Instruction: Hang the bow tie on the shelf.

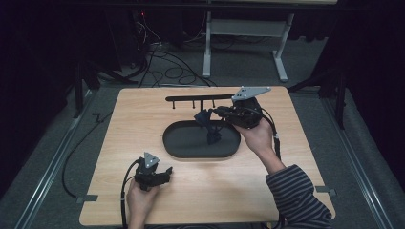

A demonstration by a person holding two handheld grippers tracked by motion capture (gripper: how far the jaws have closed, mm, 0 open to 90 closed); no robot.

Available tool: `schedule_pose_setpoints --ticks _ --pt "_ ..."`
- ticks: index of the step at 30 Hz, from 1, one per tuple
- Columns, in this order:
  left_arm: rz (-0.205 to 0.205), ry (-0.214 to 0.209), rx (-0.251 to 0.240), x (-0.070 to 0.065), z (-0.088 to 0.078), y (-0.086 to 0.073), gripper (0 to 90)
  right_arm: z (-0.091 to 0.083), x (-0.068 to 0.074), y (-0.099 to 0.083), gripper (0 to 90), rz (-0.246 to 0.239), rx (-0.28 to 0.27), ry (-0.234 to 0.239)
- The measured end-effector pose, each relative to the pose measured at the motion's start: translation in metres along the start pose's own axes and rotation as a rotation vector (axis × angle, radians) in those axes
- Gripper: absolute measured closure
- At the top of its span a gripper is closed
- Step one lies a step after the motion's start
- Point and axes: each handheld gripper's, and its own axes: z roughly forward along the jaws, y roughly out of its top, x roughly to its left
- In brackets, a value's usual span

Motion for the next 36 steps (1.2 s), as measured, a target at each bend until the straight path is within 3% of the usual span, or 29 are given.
schedule_pose_setpoints --ticks 12,36 --pt "-0.002 0.0 0.0 0.0 0.0 0.0 27.6 0.016 -0.011 0.009 85.5 0.008 0.017 -0.017" --pt "0.0 0.0 0.002 0.0 0.0 0.0 27.6 0.044 -0.034 0.004 85.3 0.067 0.052 -0.062"
